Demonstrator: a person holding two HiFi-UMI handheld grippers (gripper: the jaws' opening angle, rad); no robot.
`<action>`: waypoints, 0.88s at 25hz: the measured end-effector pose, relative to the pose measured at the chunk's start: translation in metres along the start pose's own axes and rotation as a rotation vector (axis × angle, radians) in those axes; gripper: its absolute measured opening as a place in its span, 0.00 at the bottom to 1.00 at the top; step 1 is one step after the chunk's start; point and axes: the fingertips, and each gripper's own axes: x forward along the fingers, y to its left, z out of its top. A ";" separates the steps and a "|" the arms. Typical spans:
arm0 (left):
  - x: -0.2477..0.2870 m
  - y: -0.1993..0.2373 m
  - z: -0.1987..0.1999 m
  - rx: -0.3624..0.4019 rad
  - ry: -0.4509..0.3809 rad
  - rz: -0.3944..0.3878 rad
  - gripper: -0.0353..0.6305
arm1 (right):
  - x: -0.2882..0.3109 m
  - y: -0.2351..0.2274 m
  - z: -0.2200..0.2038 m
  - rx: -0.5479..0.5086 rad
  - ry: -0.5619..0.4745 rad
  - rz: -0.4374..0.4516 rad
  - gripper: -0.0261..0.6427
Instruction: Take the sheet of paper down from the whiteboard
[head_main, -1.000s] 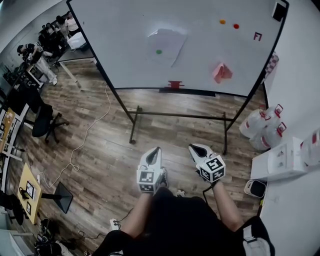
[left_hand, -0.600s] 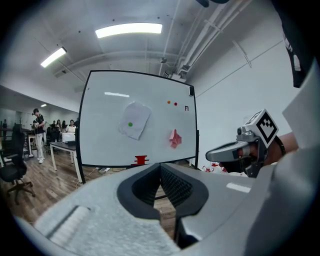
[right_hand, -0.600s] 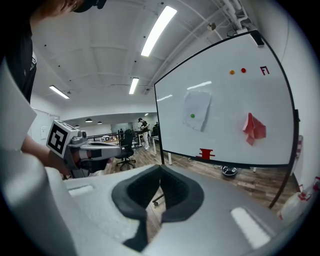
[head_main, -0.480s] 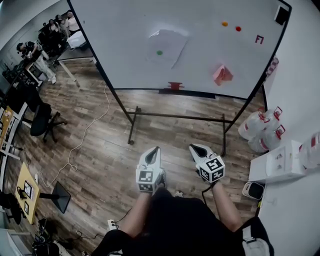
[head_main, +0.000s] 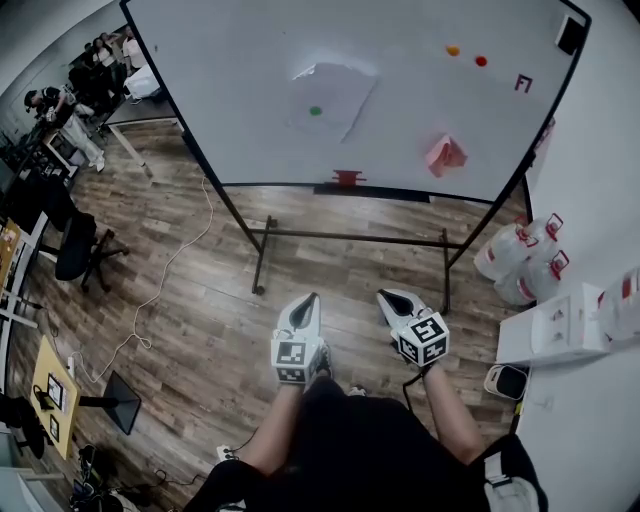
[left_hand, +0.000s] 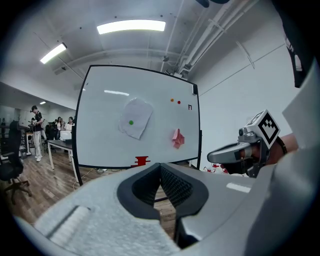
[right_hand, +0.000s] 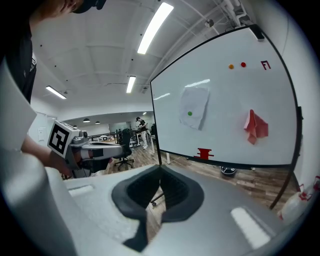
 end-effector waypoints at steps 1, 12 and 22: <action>0.005 0.003 0.001 0.000 0.001 -0.004 0.07 | 0.004 -0.003 0.001 0.002 0.001 -0.002 0.05; 0.073 0.045 0.016 -0.008 -0.002 -0.039 0.07 | 0.060 -0.039 0.025 0.010 0.014 -0.022 0.05; 0.138 0.091 0.032 0.002 -0.006 -0.091 0.07 | 0.119 -0.077 0.052 0.025 0.003 -0.076 0.05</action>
